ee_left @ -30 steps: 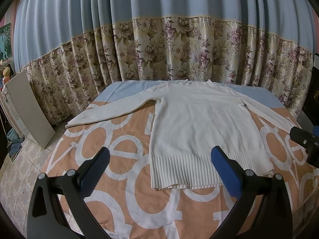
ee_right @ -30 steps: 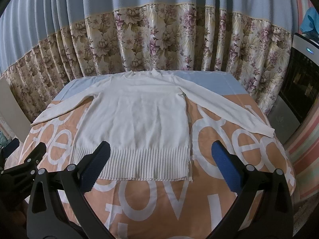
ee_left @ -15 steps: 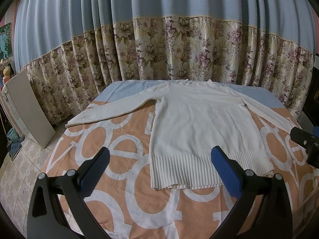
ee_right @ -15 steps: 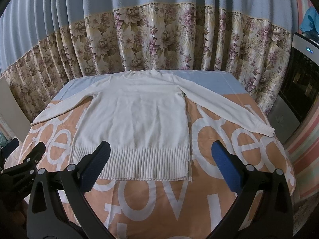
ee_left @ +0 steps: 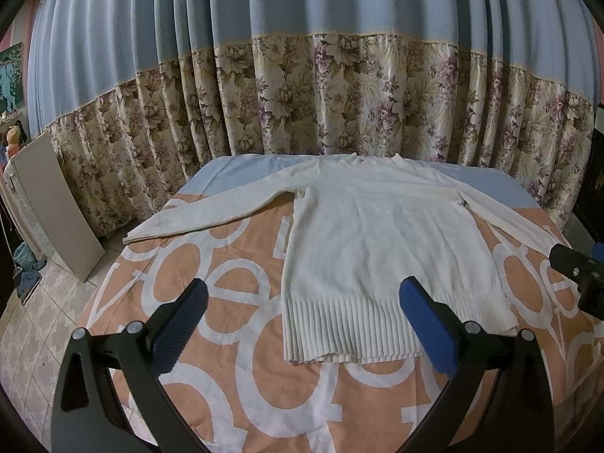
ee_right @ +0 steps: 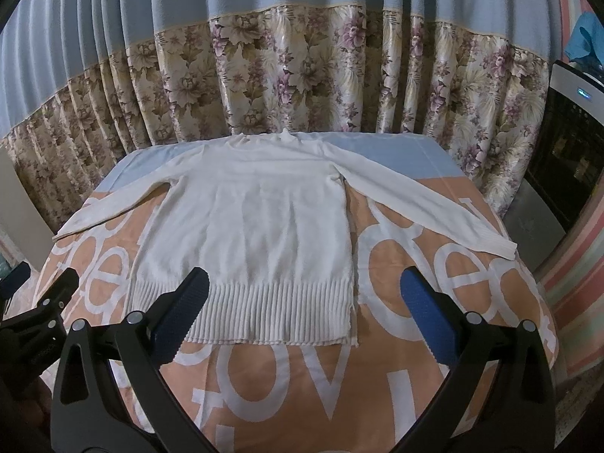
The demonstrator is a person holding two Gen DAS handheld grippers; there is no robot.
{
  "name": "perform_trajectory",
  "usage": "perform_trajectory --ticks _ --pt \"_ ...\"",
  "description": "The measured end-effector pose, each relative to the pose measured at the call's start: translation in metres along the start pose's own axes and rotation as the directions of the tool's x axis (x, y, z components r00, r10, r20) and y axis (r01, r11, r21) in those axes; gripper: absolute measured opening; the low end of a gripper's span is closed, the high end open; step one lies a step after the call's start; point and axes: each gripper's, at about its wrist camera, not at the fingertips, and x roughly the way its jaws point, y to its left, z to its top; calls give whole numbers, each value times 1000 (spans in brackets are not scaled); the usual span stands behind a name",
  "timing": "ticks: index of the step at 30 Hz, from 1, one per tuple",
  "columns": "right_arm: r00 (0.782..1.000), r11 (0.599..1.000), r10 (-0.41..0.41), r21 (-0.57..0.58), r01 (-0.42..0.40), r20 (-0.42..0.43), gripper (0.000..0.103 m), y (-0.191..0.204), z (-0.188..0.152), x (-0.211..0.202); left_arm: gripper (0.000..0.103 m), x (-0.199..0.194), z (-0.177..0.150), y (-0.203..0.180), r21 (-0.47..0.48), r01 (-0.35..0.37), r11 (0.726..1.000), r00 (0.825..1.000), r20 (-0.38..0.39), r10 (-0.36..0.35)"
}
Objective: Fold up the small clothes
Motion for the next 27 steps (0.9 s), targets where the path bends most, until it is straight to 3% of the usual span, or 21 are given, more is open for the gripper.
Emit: perform_trajectory --ticks 16,27 --pt "1000 999 -25 21 25 12 100 -16 2 6 101 5 10 -3 6 13 1000 1000 -10 -13" --pt "997 997 -71 -26 71 6 100 -43 7 29 101 41 29 -32 15 51 999 999 -12 -51"
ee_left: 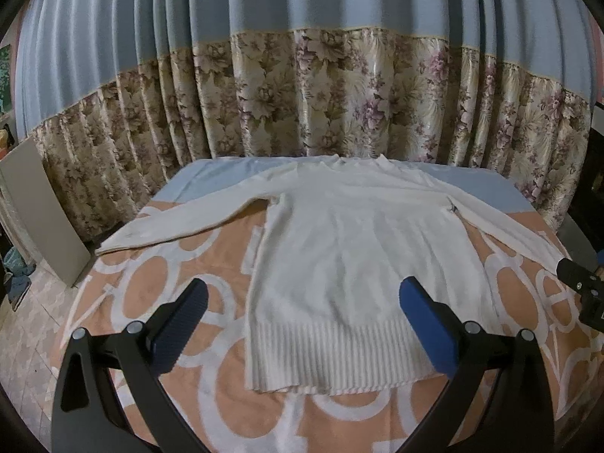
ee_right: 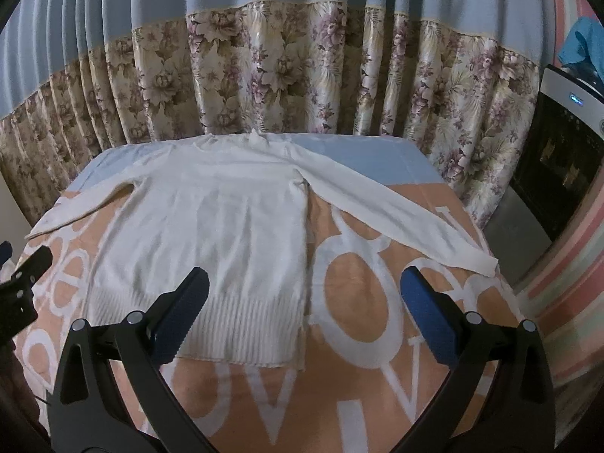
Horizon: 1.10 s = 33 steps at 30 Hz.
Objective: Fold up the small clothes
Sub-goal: 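Move the right gripper to the sweater's sleeve cuff and close on it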
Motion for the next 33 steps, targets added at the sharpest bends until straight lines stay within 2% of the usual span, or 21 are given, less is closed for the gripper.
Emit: perform_trajectory --ticks 7,12,18,23,27,33 --pt "1000 999 -18 29 18 6 100 -31 2 19 101 17 -4 -28 20 9 1000 1000 -4 -9" --pt "999 996 42 81 -44 24 100 -73 6 41 101 41 -5 -56 40 36 999 999 -13 -36" --pt "999 987 -51 152 51 -6 100 -144 4 79 101 76 -10 -86 44 47 998 998 -50 -45" --pt "991 980 -127 147 133 -53 100 -184 -7 107 101 99 -15 -107 34 44 998 996 -78 -41" --pt "985 979 -148 129 159 -88 100 -207 -12 126 101 110 -16 -119 35 40 999 995 -90 -37" --pt "975 968 -163 165 188 -154 99 -240 -15 154 101 127 -12 -145 55 34 998 995 -93 -29"
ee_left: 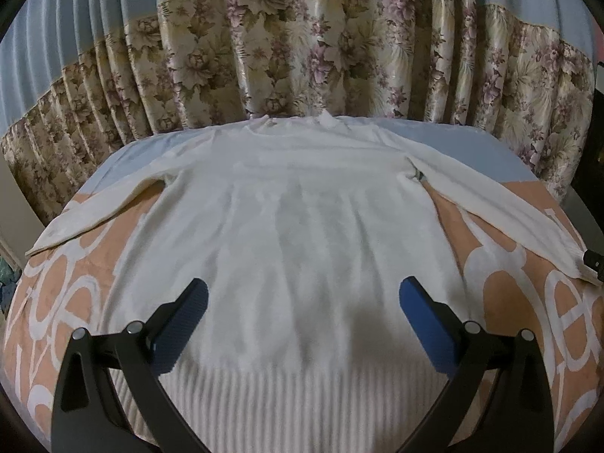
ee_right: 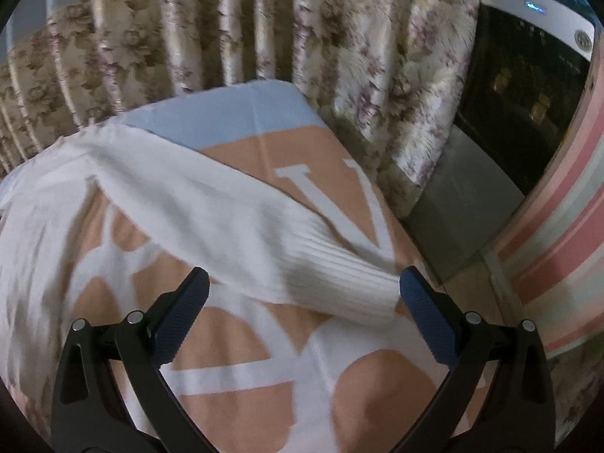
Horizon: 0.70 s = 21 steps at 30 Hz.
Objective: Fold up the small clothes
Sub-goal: 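Move the right gripper to the sweater's sleeve cuff and close on it, then lift the cuff with the right gripper, lay it across the body, open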
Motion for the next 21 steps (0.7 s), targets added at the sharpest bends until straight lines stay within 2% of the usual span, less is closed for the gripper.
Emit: perform_trajectory --ticks 5,10,12,13,15,16,17,18,21 --pt "998 998 7 66 -3 -65 87 -22 0 26 101 12 5 -10 1 -6 1000 1000 -5 6" --pt "992 996 10 94 2 -125 84 -28 -3 47 101 17 7 -12 10 -12 1000 1000 -11 12" --pt "991 992 38 125 -22 -130 78 -29 -4 53 101 19 7 -11 15 -12 1000 1000 -15 12" --pt "992 992 40 127 -24 -123 73 -28 -3 53 101 21 7 -11 15 -10 1000 1000 -15 11" --pt "993 991 61 127 -48 -102 37 -24 1 50 101 22 8 -10 13 -9 1000 1000 -15 9" --pt "990 986 101 139 -87 -96 31 -21 5 48 101 23 8 -9 10 -9 1000 1000 -11 9" --pt "990 985 111 139 -98 -90 19 -18 7 46 101 24 9 -8 10 -10 1000 1000 -10 10" --pt "991 987 112 128 -102 -78 14 -12 11 42 101 25 10 -6 10 -9 1000 1000 -10 9" --pt "993 988 115 108 -111 -32 13 0 23 30 101 27 13 -2 7 -12 1000 1000 -5 12"
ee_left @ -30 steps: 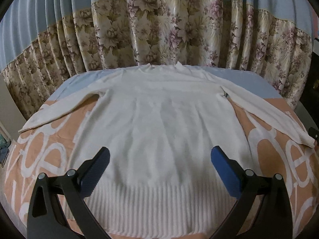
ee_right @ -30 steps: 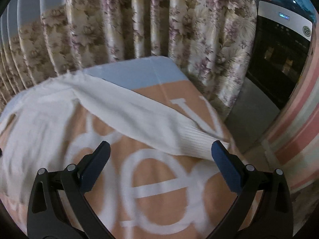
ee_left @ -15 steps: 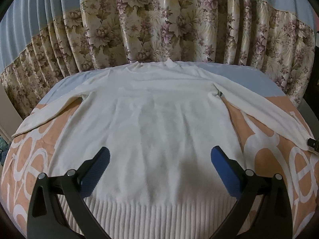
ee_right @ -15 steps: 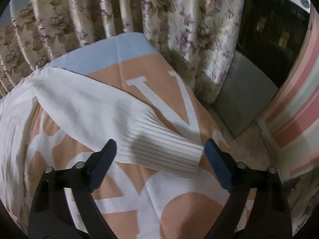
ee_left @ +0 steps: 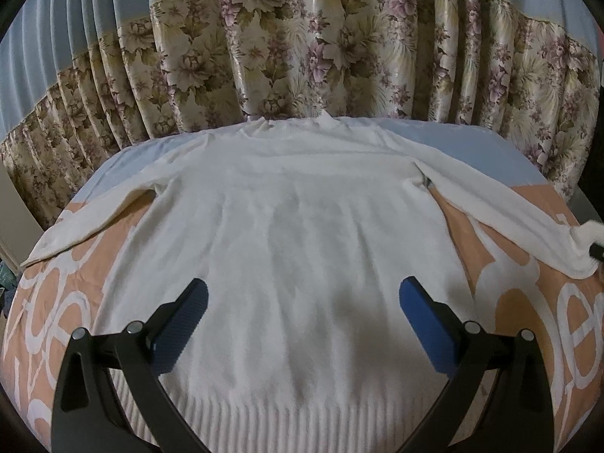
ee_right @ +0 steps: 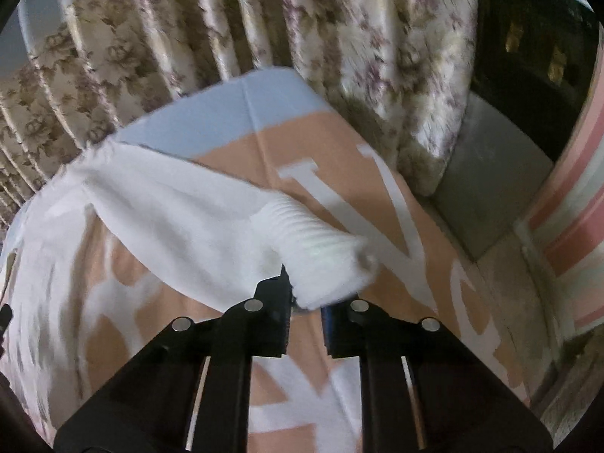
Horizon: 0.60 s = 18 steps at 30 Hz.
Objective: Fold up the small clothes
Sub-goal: 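Lift the cuff with the right gripper, lay it across the body, open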
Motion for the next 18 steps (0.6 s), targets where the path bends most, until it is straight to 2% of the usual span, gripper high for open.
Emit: perform_trajectory --ticks 4,10,12,18 --pt "998 999 38 -30 -37 52 13 29 21 -10 101 9 15 18 -3 -15 1000 1000 8 15" --pt "987 990 137 -46 -134 84 12 92 53 -2 101 22 42 51 -7 -42 999 999 20 42" --pt "982 986 163 -47 -159 92 12 112 60 2 101 25 51 63 -7 -53 999 998 36 53" --pt "967 970 239 -62 -234 87 12 182 80 23 101 45 73 92 -12 -41 999 999 11 41"
